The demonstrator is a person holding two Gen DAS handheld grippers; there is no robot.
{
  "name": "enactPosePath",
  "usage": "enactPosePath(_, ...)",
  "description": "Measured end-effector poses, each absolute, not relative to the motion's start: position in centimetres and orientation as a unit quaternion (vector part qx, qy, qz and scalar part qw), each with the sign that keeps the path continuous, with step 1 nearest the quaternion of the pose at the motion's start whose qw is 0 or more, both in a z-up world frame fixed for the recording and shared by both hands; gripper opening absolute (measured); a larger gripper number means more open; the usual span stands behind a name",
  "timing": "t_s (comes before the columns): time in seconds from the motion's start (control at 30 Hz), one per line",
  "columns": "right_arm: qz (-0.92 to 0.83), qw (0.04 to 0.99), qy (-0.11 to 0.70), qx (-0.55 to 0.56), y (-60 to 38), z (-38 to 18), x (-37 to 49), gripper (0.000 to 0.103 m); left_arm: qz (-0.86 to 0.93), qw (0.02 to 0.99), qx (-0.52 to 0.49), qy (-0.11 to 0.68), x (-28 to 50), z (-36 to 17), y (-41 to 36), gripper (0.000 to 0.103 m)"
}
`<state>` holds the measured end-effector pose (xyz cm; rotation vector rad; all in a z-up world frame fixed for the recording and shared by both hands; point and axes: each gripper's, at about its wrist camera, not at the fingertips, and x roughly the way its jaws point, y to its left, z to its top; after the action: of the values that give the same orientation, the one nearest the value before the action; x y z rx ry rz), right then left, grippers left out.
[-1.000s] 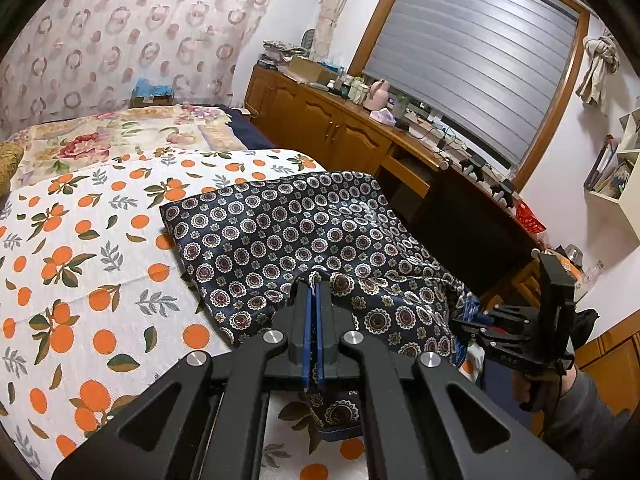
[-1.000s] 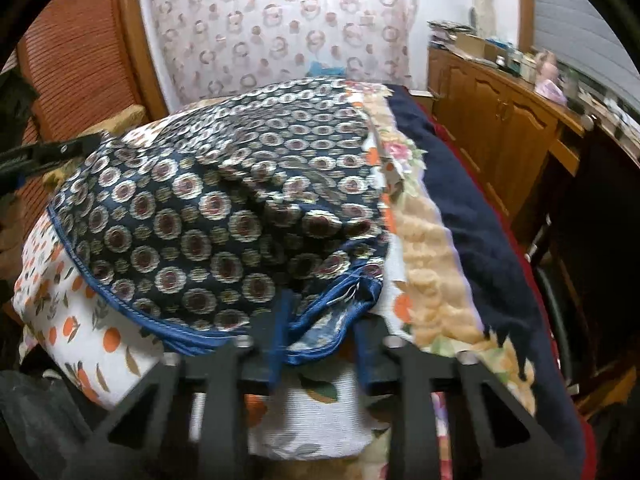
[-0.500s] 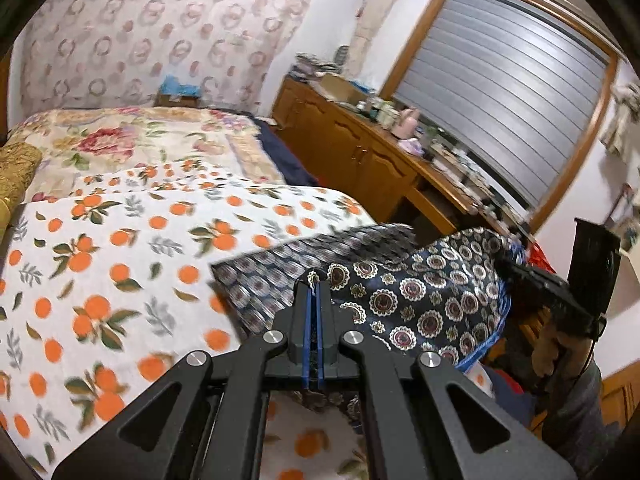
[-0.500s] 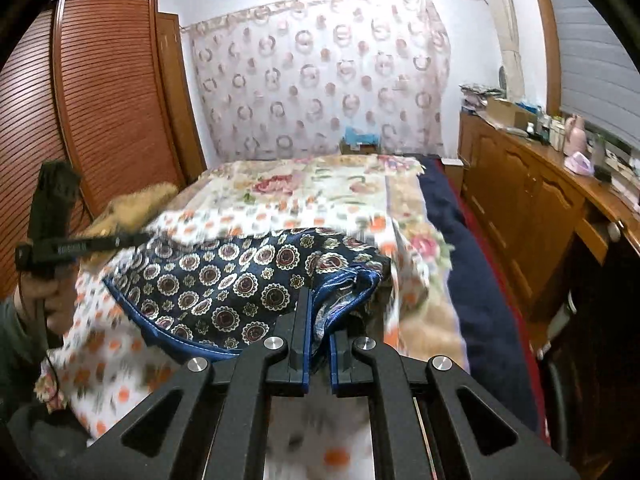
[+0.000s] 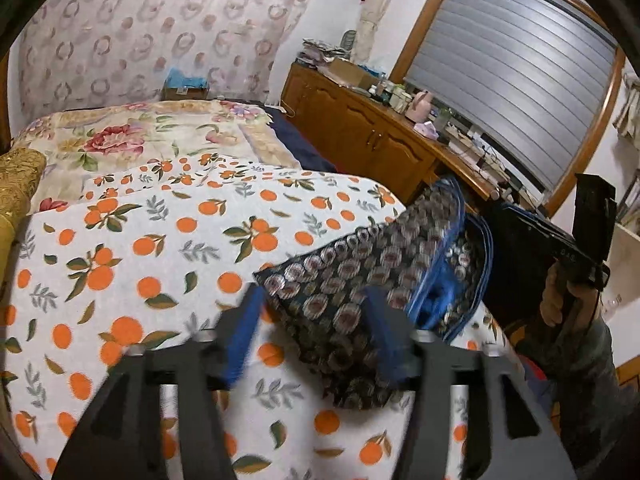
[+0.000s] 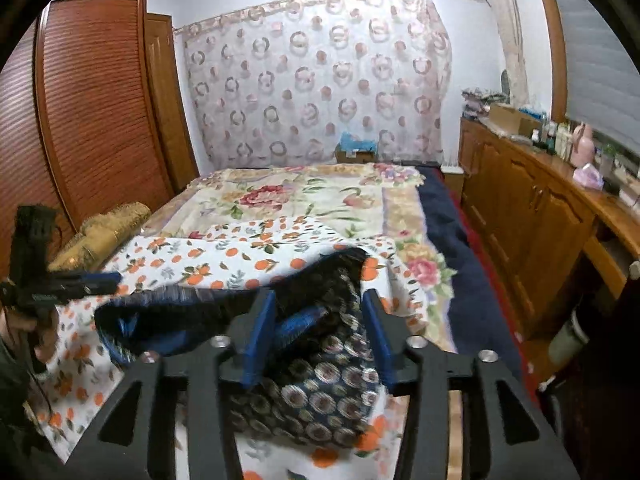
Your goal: Fold small clothes
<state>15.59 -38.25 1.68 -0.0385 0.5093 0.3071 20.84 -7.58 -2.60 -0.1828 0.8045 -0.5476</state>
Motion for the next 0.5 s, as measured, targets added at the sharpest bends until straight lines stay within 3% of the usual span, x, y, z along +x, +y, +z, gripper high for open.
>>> enactPosePath(0.07,0.154,0.953,0.258,-0.035,-37.9,0.7,15.3,0.056,-0.26,0.881,-0.075,0.388,20.3,-2.8,-7.0,0.077)
enactPosePath(0.3,0.177,0.929,0.312,-0.089,-35.6,-2.4,17.5,0.056,-0.28,0.859,-0.014,0.428,19.9,-5.3,-8.1,0.077)
enactPosePath(0.5,0.194,0.927,0.311,-0.082,-34.8,-2.1,22.0,0.056,-0.285,0.859,-0.007,0.426,22.3,-5.1,-10.1,0.077)
